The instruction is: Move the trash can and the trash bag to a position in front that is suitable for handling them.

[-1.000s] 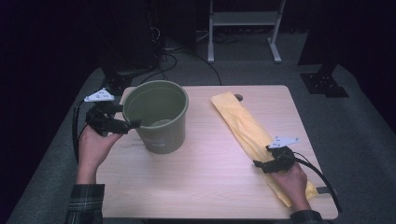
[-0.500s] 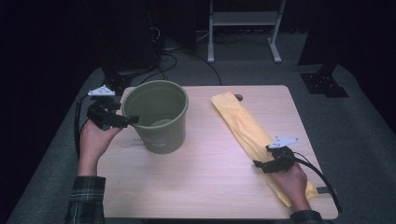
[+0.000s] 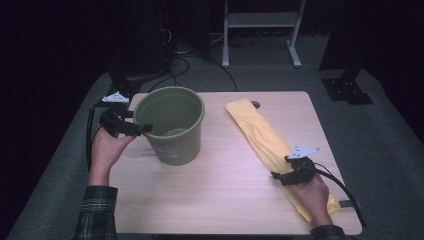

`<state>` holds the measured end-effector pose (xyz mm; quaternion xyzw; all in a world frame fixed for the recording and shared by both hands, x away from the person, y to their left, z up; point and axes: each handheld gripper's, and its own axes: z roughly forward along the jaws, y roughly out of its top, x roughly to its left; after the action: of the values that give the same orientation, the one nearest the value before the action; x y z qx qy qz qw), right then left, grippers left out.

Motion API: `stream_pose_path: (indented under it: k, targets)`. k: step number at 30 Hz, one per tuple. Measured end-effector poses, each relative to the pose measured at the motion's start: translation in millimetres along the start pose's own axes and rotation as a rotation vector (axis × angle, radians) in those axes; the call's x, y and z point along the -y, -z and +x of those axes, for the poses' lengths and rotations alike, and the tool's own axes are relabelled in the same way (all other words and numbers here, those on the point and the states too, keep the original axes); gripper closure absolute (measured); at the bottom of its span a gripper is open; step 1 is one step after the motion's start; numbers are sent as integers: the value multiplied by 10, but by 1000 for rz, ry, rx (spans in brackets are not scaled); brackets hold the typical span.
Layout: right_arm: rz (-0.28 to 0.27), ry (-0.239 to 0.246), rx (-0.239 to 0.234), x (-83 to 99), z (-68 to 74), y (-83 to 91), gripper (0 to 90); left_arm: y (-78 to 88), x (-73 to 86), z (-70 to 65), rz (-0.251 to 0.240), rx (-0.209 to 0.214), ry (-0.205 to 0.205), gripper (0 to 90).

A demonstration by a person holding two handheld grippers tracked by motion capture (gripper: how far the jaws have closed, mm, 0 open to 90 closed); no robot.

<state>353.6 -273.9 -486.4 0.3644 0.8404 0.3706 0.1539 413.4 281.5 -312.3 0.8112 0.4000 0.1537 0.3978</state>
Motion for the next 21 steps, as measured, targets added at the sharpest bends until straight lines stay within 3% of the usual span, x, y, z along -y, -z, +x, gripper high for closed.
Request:
stream_pose_path:
  k: [2, 5, 8, 21]
  targets:
    - [0, 0, 0, 0, 0, 0, 125, -47, -2, -15, 9, 30, 6, 0]
    - [0, 0, 0, 0, 0, 0, 125, -83, -7, -61, 12, 34, -1, 0]
    - [1, 0, -1, 0, 0, 0, 125, -130, -21, -173, 31, 56, -32, 0]
    - [0, 1, 0, 0, -1, 0, 125, -193, 19, -520, 11, 166, -79, 0]
